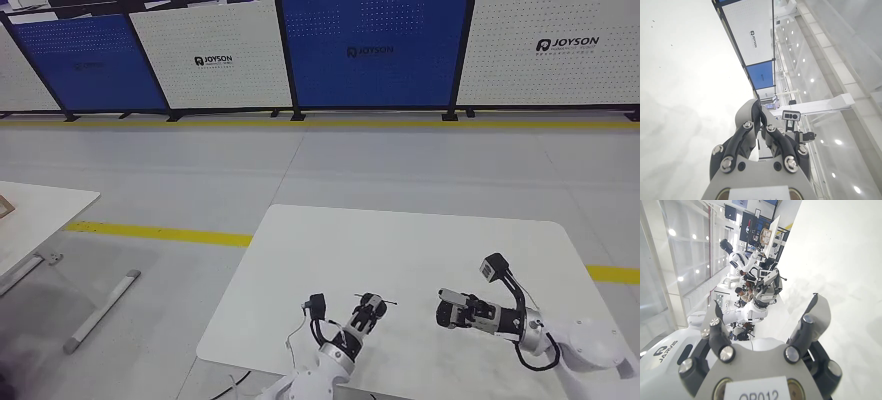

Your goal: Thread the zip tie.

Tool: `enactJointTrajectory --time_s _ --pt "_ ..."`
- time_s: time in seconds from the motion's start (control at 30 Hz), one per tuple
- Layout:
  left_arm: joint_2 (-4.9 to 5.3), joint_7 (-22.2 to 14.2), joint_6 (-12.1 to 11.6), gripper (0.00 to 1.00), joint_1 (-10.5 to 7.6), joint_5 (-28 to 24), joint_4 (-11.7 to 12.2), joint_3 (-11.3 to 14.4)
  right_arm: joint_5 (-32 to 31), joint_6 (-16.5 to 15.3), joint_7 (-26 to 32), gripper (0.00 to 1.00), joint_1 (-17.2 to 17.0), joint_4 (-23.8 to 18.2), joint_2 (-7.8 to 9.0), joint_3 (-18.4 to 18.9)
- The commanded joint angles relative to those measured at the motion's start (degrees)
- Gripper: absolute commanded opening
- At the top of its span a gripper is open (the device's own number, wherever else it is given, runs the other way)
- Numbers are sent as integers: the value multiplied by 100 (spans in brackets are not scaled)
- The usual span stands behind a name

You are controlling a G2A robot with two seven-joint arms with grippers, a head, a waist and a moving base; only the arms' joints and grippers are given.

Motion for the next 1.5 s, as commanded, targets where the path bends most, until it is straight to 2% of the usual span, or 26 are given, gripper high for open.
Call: enactJointTrajectory --time_s 0.0,0.03,0.1,0.13,0.2,0.27,0.67,0.73,0.83,0.9,0.97,1.13,1.47 --pt "40 -246 276 0 -37 369 -247 -67 0 0 0 100 0 0 0 0" --pt "68 -473 540 0 -34 460 -430 -129 0 0 0 100 0 0 0 0" --pt "125 -841 907 0 -45 687 -673 -262 0 0 0 100 0 0 0 0" --pt "161 -1144 1148 0 -49 761 -796 -350 0 0 0 100 0 0 0 0" --pt "209 -1571 1472 0 -102 819 -919 -509 0 0 0 100 0 0 0 0" --pt "226 -1818 1688 0 -218 737 -896 -667 0 0 0 100 0 0 0 0" --pt "218 -1826 1694 0 -245 624 -869 -695 -107 -16 12 100 -7 -52 6 -9" --pt "218 -1826 1694 0 -245 624 -869 -695 -245 121 230 100 69 -91 40 59" --pt "218 -1826 1694 0 -245 624 -869 -695 -485 542 879 100 321 -7 128 242" --pt "218 -1826 1694 0 -245 624 -869 -695 -703 939 1340 100 512 68 181 285" --pt "218 -1826 1694 0 -245 624 -869 -695 -783 1083 1547 100 725 143 218 386" --pt "218 -1826 1694 0 -245 624 -869 -695 -1157 1307 1557 100 1215 318 327 98" --pt "218 -1826 1694 0 -245 624 -869 -695 -1187 1270 1547 100 1209 282 327 84"
